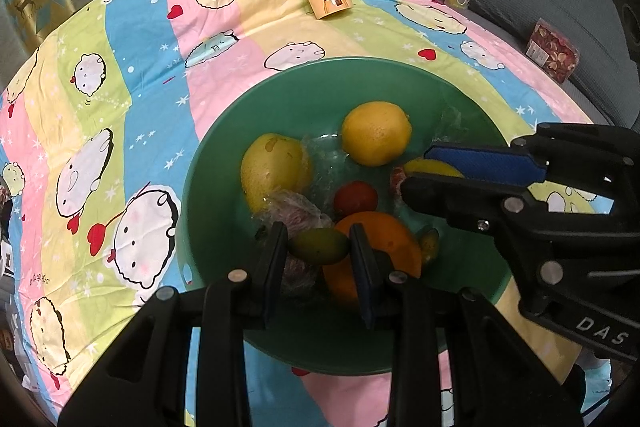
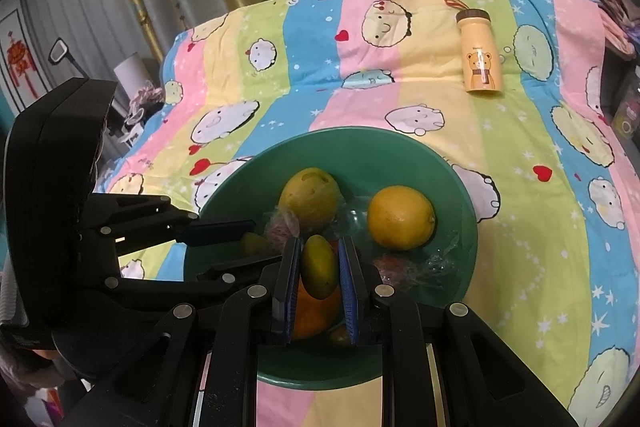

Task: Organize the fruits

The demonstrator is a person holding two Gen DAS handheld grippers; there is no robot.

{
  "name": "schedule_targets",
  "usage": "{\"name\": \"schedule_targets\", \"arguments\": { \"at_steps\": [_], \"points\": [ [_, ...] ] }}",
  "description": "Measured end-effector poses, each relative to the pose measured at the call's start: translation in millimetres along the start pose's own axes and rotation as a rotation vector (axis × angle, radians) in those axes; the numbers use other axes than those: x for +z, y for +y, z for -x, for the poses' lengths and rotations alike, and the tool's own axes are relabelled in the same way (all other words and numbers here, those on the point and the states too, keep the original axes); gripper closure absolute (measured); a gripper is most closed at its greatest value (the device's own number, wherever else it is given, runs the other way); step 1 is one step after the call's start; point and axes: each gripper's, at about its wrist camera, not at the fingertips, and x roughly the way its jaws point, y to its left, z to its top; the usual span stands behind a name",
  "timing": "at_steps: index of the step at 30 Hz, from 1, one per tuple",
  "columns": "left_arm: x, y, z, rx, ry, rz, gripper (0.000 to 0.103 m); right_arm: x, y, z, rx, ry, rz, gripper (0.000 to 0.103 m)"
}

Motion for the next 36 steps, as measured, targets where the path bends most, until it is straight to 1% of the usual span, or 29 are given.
{"name": "schedule_targets", "arguments": {
  "at_steps": [11, 36],
  "points": [
    [-1.2, 2.3, -0.8, 0.010, 0.003, -0.006, 0.071, 5.8, 2.9, -4.2, -0.004, 0.019, 0.011, 0.082],
    [-1.1, 3.5, 0.1, 0.031, 0.003, -0.010, 0.072, 9.9, 4.0, -4.2, -0.006, 0.022, 0.014, 0.082]
  ]
}}
